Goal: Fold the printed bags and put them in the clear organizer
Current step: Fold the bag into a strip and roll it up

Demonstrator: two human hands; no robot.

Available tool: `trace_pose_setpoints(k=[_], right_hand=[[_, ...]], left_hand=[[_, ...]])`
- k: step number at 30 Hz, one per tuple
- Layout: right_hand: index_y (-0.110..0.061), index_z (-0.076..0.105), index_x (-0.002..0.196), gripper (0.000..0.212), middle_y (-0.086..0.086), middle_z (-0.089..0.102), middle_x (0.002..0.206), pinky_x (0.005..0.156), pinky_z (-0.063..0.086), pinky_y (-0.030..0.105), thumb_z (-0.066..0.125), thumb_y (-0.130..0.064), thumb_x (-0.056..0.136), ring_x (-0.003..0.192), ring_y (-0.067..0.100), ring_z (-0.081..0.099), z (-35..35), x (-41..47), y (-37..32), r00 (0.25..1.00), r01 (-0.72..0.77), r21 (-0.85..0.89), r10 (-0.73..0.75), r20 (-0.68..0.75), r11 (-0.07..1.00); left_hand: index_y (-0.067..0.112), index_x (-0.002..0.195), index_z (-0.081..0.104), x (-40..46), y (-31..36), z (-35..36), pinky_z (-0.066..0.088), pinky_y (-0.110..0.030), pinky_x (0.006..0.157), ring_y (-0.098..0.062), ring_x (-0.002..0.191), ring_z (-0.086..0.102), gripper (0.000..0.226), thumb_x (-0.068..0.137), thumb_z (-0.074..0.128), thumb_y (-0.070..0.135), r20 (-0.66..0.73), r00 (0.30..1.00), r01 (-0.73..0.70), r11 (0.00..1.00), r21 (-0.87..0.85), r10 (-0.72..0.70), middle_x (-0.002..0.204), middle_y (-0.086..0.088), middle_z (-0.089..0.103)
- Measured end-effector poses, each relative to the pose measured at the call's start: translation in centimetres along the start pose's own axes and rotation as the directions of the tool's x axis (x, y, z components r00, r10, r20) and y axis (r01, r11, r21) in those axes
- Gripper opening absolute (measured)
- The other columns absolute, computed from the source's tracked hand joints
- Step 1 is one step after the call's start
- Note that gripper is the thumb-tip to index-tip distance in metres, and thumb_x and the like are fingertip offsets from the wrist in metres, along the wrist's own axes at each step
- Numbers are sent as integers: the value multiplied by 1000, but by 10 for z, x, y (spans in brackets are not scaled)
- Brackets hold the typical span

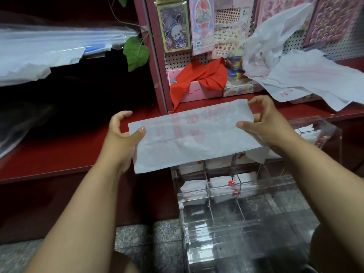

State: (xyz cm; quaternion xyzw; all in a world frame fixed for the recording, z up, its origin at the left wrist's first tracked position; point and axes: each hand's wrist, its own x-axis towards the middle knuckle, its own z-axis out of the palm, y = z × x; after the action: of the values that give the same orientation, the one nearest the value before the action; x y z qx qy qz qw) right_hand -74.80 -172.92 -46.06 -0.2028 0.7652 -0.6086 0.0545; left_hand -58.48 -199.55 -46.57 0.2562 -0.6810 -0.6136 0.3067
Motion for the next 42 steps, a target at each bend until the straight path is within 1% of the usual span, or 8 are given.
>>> trace_pose_setpoints(k=[3,9,15,20,28,31,35,42], right_hand=[[-22,43,101,39,13,48,72,44,41,10,72,-5,83,61,18,47,0,3,5,1000,22,-23,-23,-19,999],[-17,48,95,23,0,25,59,41,32,12,69,-12,86,47,7,23,-3,7,12,999,45,-81,-47,-28,996],[-18,69,90,14,-4,68,94,79,50,10,61,-6,91,88,3,62,1,6,9,999,27,35,-28,22,999],[-15,71,104,19,0,68,111,82,50,9,67,-9,87,105,2,62,-5,4,8,996,-28,60,23,81,998],[-30,73,106,42,4,66,113,90,48,28,81,-7,72,122,21,54,-13,-2,5,990,7,-112,9,141,994],[-25,72,109,41,8,66,118,95,48,30,80,-7,73,117,17,57,-13,-5,-1,994,29,-162,-12,105,986],[-15,73,107,30,-1,64,106,82,47,26,77,-12,78,95,15,60,-11,-6,-7,995,89,-349,-68,71,933],[-16,67,76,10,1,49,95,73,34,25,75,-18,81,84,13,47,-19,-5,-16,967,249,-550,-173,187,797]], left_hand=[[21,87,58,-2,1,-1,38,-19,41,-5,38,45,13,92,64,11,-59,997,-42,991,126,49,62,1,57],[9,96,68,-5,7,-1,58,-23,68,-10,75,71,15,97,55,17,156,973,181,983,-43,-172,84,-1,74],[3,102,69,-7,7,-11,57,-17,68,-13,79,73,27,82,63,-13,262,938,219,974,58,-227,101,-14,70],[8,104,70,-9,9,-16,56,-15,67,-7,77,71,36,78,64,-17,338,912,191,970,151,-232,81,3,70],[11,97,72,-10,16,-22,56,-30,90,-22,91,72,32,75,70,-12,230,956,139,971,197,-184,105,-19,71],[13,97,73,-12,20,-20,54,-31,91,-23,99,69,33,73,74,-10,182,974,86,964,252,-135,106,-16,71],[10,101,73,-14,25,-17,50,-17,60,-10,80,67,28,76,78,-2,102,992,26,931,364,-67,95,-2,70],[9,83,69,-10,32,-21,45,-23,63,-16,78,61,9,86,72,16,134,990,-110,880,461,53,90,-4,69]])
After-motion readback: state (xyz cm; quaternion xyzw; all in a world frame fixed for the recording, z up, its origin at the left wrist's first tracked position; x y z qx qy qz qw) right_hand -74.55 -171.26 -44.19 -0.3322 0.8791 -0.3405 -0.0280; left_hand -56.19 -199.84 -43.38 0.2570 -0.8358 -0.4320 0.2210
